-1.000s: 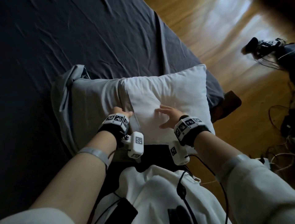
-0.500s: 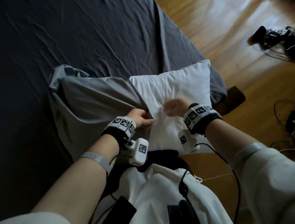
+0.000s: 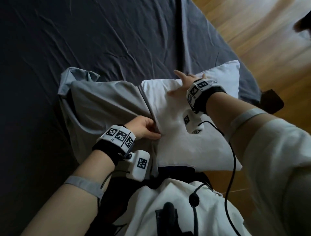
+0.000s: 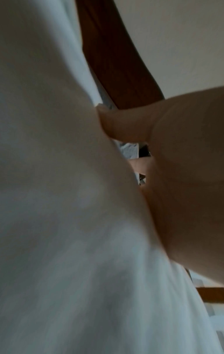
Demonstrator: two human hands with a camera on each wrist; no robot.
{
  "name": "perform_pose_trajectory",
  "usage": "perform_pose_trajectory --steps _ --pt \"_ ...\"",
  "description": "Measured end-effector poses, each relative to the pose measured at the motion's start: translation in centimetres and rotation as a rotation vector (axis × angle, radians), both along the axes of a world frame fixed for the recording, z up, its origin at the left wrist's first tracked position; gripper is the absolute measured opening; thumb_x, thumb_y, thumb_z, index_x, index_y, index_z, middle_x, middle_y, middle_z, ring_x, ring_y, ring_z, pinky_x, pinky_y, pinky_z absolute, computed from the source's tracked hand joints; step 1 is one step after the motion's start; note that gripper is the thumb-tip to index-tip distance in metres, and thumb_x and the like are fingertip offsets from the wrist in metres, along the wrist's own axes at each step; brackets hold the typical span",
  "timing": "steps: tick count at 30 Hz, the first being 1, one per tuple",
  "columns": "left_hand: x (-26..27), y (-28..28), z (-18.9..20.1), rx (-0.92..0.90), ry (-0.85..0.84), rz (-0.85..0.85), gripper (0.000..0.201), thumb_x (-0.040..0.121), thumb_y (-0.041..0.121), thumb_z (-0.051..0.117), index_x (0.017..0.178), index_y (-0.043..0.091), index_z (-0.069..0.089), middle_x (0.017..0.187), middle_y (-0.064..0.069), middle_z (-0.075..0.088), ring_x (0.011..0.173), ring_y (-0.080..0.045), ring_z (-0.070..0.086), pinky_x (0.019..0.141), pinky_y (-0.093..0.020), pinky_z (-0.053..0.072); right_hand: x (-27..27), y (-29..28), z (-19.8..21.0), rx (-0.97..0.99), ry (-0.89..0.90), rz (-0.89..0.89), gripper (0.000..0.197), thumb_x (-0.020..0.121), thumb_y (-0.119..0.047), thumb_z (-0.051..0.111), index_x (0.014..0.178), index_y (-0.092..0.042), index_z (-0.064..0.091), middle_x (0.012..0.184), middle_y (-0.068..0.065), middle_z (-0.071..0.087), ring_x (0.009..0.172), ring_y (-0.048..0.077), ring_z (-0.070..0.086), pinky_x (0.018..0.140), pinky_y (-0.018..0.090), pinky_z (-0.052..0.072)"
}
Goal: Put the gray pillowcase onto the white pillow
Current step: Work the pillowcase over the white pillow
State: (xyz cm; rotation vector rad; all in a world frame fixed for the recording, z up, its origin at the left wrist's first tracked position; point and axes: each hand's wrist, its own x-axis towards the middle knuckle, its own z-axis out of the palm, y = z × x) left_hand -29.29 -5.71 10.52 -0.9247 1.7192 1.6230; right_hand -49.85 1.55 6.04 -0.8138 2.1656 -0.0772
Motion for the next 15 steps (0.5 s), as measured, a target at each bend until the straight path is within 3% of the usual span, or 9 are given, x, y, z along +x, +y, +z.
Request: perform_pose_trajectory --steps 3,5,7,9,11,13,15 --pt "-0.8 -1.1 1.4 -0.038 -0.02 -0.159 0.012 0.073 0.002 0.072 0.072 0.013 0.066 0.051 0.013 0.065 0.052 0.007 0.058 0.055 -0.007 0.046 0.6 0.5 -0.1 0.011 0.014 -0.002 0.093 0.067 -0.071 0.059 0.143 -0.036 0.018 0.142 0.0 0.045 0.139 0.026 0.029 0.115 0.05 -0.01" --pt "-1.5 -2.1 2.3 -0.074 -0.051 -0.215 0.013 0.077 0.015 0.071 0.066 0.019 0.065 0.051 0.011 0.064 0.049 0.006 0.056 0.051 -0.01 0.042 1.2 1.0 0.7 0.005 -0.001 0.003 0.087 0.067 -0.067 0.063 0.139 -0.031 0.03 0.139 0.001 0.047 0.137 0.027 0.03 0.117 0.044 0.0" --pt "-2.5 -3.1 2.5 -0.179 -0.03 -0.089 0.013 0.082 0.026 0.065 0.07 0.021 0.062 0.057 0.008 0.064 0.047 0.005 0.056 0.049 -0.012 0.039 1.8 1.7 2.1 -0.003 -0.006 0.021 0.077 0.067 -0.064 0.066 0.133 -0.031 0.042 0.133 0.001 0.052 0.129 0.028 0.034 0.113 0.039 0.013" --pt "-3.6 -4.1 1.7 -0.379 0.039 0.187 0.015 0.083 0.026 0.064 0.071 0.023 0.055 0.066 0.005 0.059 0.051 0.0 0.057 0.046 -0.013 0.04 2.5 2.6 3.1 -0.024 -0.016 0.0 0.068 0.066 -0.062 0.068 0.125 -0.034 0.05 0.123 0.0 0.057 0.121 0.029 0.035 0.102 0.036 0.024" --pt "-4.7 -4.9 0.7 -0.558 0.043 0.389 0.016 0.08 0.026 0.068 0.075 0.021 0.054 0.075 0.0 0.061 0.07 -0.015 0.061 0.061 -0.021 0.052 3.4 3.7 3.6 -0.043 -0.025 -0.034 0.061 0.063 -0.062 0.069 0.116 -0.036 0.056 0.112 -0.001 0.059 0.115 0.03 0.033 0.088 0.034 0.027" --pt "-5.2 -5.4 0.0 -0.659 -0.118 0.337 0.023 0.079 0.033 0.066 0.089 0.013 0.061 0.098 -0.008 0.067 0.091 -0.024 0.063 0.085 -0.032 0.053 4.0 4.6 3.6 -0.059 -0.046 -0.058 0.054 0.06 -0.06 0.071 0.108 -0.038 0.06 0.104 -0.001 0.061 0.111 0.031 0.033 0.086 0.033 0.027" --pt "-5.1 -5.2 -0.1 -0.722 -0.25 0.195 0.034 0.083 0.035 0.059 0.103 0.007 0.064 0.114 -0.013 0.063 0.103 -0.029 0.06 0.091 -0.03 0.048 4.7 5.4 3.7 -0.08 -0.062 -0.071 0.05 0.058 -0.059 0.072 0.104 -0.041 0.062 0.099 -0.002 0.061 0.109 0.031 0.032 0.089 0.034 0.029"
